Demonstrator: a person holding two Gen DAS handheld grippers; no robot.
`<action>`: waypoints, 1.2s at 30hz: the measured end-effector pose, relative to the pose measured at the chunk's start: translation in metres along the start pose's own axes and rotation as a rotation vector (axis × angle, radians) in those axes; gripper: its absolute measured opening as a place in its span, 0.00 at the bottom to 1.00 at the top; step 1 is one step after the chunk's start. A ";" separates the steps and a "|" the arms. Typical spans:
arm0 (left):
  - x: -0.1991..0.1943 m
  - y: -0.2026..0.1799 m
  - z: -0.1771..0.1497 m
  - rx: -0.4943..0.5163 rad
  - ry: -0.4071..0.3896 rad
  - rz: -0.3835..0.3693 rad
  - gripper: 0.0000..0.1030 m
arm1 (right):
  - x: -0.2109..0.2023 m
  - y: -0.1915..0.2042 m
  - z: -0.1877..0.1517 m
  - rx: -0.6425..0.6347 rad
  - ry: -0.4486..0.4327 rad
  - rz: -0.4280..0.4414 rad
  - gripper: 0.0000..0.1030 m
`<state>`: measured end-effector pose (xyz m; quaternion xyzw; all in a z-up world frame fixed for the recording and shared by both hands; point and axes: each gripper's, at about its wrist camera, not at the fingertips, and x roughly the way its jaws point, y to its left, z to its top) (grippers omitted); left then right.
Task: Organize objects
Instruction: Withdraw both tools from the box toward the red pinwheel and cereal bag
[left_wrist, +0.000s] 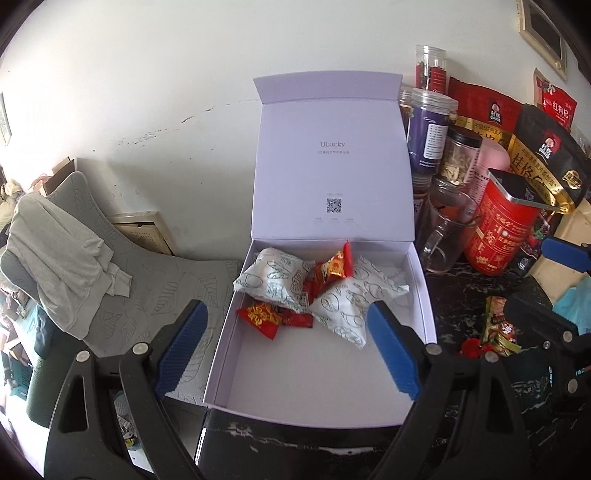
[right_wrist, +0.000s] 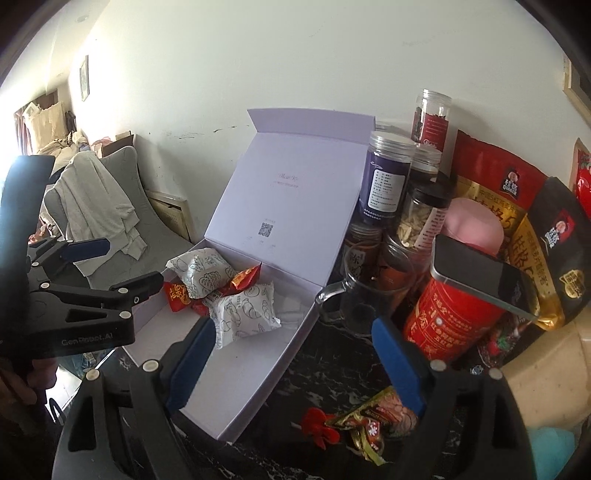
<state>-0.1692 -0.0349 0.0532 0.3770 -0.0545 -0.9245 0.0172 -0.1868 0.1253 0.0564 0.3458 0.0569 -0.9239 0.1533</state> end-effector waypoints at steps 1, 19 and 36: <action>-0.006 0.000 -0.003 -0.002 -0.002 -0.006 0.86 | -0.006 0.002 -0.003 -0.003 -0.003 0.001 0.85; -0.061 -0.015 -0.051 0.008 0.017 -0.049 0.86 | -0.077 0.019 -0.051 0.017 -0.022 0.002 0.85; -0.044 -0.074 -0.061 0.082 0.062 -0.133 0.86 | -0.081 -0.027 -0.084 0.102 0.023 -0.054 0.85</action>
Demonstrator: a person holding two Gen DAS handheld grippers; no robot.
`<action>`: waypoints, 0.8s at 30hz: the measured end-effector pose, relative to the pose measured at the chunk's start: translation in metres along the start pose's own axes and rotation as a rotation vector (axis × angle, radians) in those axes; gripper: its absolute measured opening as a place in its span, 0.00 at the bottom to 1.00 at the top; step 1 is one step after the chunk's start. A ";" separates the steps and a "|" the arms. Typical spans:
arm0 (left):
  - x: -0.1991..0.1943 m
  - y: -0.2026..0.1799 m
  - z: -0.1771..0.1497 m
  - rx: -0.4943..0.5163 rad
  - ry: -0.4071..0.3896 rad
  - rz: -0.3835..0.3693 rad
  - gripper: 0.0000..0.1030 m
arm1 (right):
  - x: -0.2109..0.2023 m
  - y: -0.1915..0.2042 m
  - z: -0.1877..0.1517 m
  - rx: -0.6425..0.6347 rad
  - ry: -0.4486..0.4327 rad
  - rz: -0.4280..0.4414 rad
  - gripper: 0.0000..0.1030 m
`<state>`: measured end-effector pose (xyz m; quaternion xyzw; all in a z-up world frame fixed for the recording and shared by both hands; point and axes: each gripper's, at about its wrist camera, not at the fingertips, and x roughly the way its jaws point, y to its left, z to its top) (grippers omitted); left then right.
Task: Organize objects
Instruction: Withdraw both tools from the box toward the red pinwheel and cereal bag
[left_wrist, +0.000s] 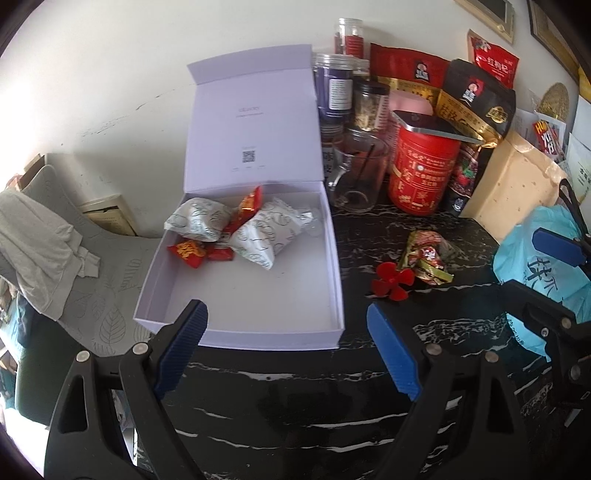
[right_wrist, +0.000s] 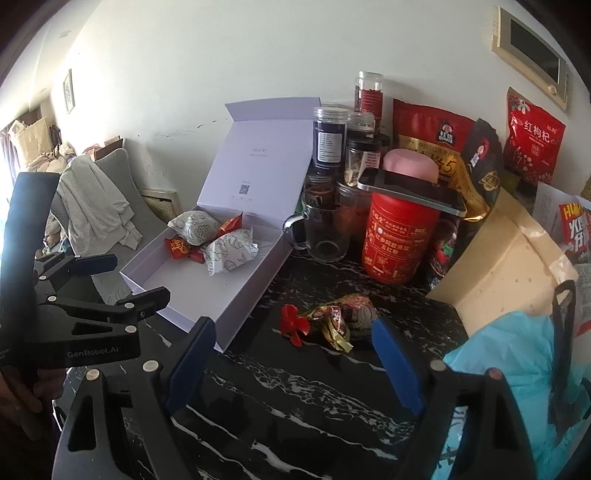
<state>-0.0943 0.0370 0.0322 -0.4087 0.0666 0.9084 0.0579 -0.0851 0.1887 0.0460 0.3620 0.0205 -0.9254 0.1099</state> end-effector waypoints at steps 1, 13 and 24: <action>0.001 -0.003 0.001 0.006 -0.001 -0.004 0.86 | 0.001 -0.003 0.000 0.003 0.001 -0.001 0.85; 0.033 -0.032 0.016 0.042 0.035 -0.088 0.86 | 0.024 -0.040 0.016 0.075 0.013 0.001 0.85; 0.068 -0.040 0.030 0.043 0.053 -0.123 0.86 | 0.069 -0.057 0.038 0.039 0.067 -0.012 0.85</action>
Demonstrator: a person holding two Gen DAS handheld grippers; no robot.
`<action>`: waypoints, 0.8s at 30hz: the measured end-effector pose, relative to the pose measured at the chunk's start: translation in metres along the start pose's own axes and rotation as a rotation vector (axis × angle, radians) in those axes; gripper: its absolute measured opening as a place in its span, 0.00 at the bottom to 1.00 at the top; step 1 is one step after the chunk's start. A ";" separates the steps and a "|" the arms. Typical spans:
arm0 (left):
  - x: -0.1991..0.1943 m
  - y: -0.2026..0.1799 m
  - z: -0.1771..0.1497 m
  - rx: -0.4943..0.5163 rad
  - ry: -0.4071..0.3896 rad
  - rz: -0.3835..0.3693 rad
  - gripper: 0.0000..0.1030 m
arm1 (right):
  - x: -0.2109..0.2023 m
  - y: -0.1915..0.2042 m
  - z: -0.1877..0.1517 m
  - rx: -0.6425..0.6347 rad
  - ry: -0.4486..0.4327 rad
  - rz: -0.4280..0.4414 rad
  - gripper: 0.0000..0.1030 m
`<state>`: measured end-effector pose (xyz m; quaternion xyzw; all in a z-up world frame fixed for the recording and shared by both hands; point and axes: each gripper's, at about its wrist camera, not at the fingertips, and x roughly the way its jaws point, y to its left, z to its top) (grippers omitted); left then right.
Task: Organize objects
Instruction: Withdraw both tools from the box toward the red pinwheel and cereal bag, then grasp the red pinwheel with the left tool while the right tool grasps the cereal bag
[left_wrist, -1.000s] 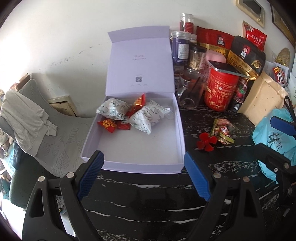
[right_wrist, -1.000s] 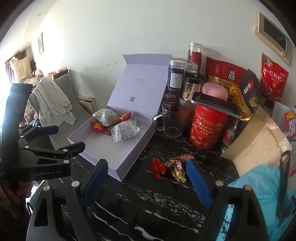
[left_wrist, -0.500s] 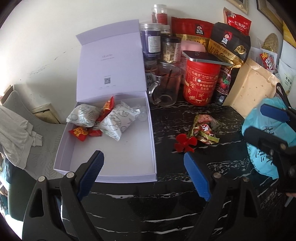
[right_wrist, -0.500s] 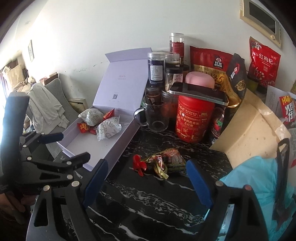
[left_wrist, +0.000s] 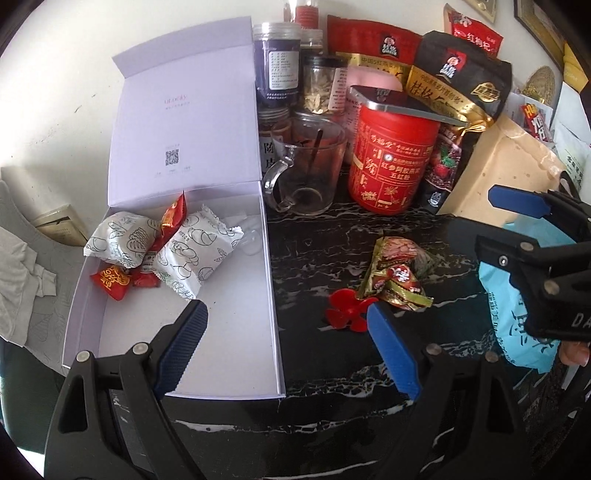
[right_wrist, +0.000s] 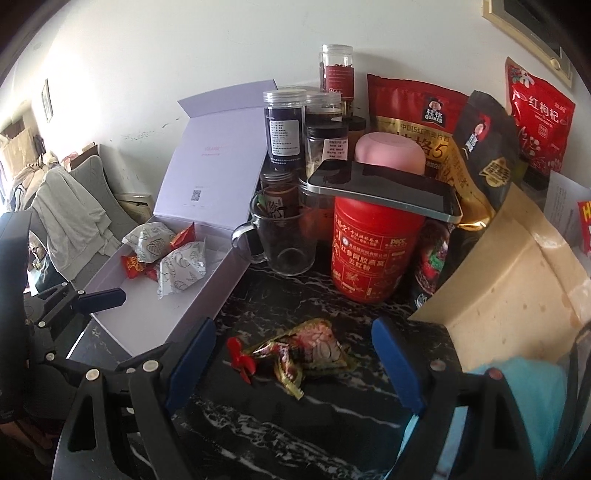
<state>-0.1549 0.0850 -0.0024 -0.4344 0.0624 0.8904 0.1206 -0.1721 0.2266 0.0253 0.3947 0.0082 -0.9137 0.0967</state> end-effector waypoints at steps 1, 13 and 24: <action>0.004 0.002 0.001 -0.006 0.006 0.006 0.86 | 0.006 -0.001 0.000 -0.004 0.013 -0.004 0.85; 0.025 0.011 0.003 -0.022 0.006 0.020 0.86 | 0.088 -0.007 -0.015 0.046 0.191 -0.042 0.85; 0.035 0.004 0.003 -0.015 0.017 -0.039 0.86 | 0.105 -0.023 -0.033 0.111 0.238 -0.060 0.76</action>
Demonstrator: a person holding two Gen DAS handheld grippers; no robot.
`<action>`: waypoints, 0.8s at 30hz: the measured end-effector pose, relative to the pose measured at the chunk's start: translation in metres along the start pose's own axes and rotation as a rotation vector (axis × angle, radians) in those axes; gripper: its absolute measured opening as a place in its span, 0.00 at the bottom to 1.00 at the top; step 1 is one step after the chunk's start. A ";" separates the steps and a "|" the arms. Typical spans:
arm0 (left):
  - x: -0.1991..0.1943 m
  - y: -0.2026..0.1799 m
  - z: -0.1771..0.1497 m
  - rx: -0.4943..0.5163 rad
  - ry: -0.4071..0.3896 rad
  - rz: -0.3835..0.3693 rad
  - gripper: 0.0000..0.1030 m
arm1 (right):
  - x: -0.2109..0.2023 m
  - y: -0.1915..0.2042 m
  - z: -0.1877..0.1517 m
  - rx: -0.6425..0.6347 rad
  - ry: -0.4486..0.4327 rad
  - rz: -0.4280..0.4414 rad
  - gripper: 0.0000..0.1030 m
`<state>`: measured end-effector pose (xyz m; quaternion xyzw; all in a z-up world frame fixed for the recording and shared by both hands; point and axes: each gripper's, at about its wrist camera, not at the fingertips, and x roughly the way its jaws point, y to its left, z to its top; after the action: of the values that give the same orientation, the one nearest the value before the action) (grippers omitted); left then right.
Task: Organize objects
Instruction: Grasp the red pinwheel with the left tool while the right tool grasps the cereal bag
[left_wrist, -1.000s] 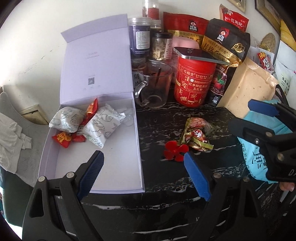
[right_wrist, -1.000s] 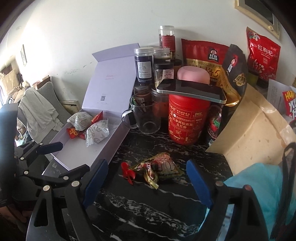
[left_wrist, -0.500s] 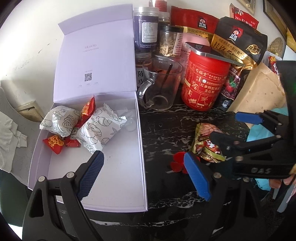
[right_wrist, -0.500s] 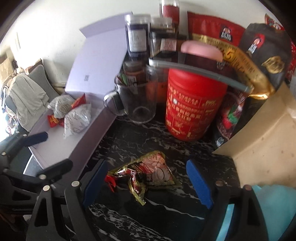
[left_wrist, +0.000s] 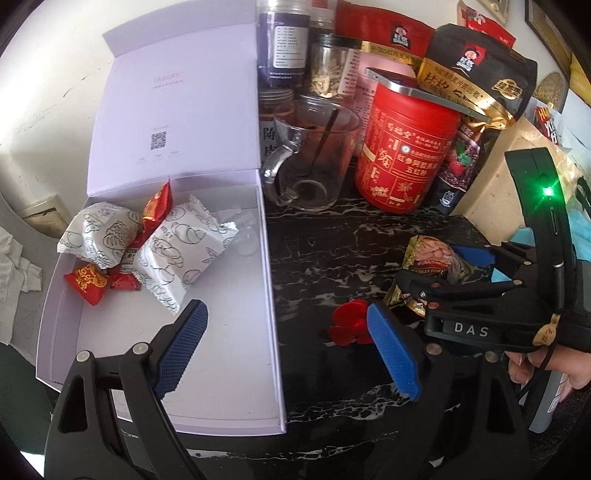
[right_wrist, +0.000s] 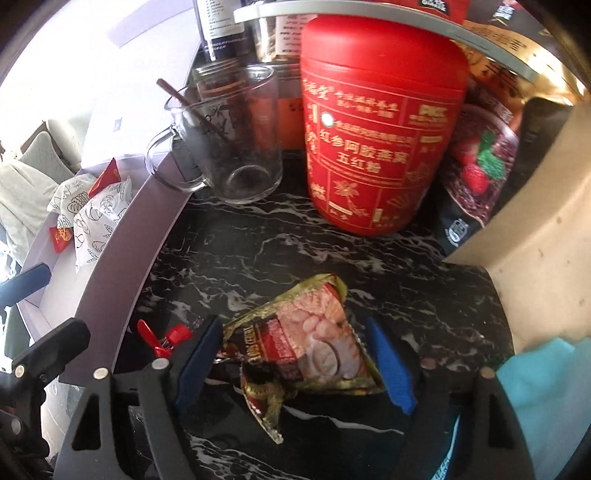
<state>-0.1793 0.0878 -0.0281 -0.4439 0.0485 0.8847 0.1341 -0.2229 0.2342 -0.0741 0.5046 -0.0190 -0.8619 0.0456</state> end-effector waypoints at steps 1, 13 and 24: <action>0.000 -0.003 0.000 0.011 -0.003 -0.005 0.86 | -0.001 -0.001 -0.002 -0.003 -0.003 -0.005 0.76; 0.001 -0.035 -0.004 0.163 -0.012 -0.034 0.86 | -0.020 0.011 -0.032 -0.112 -0.015 -0.076 0.75; 0.016 -0.039 0.004 0.235 -0.052 -0.084 0.86 | -0.024 0.020 -0.041 -0.177 -0.015 -0.047 0.75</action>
<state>-0.1808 0.1288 -0.0368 -0.4037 0.1297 0.8777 0.2232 -0.1748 0.2172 -0.0719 0.4926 0.0688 -0.8647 0.0699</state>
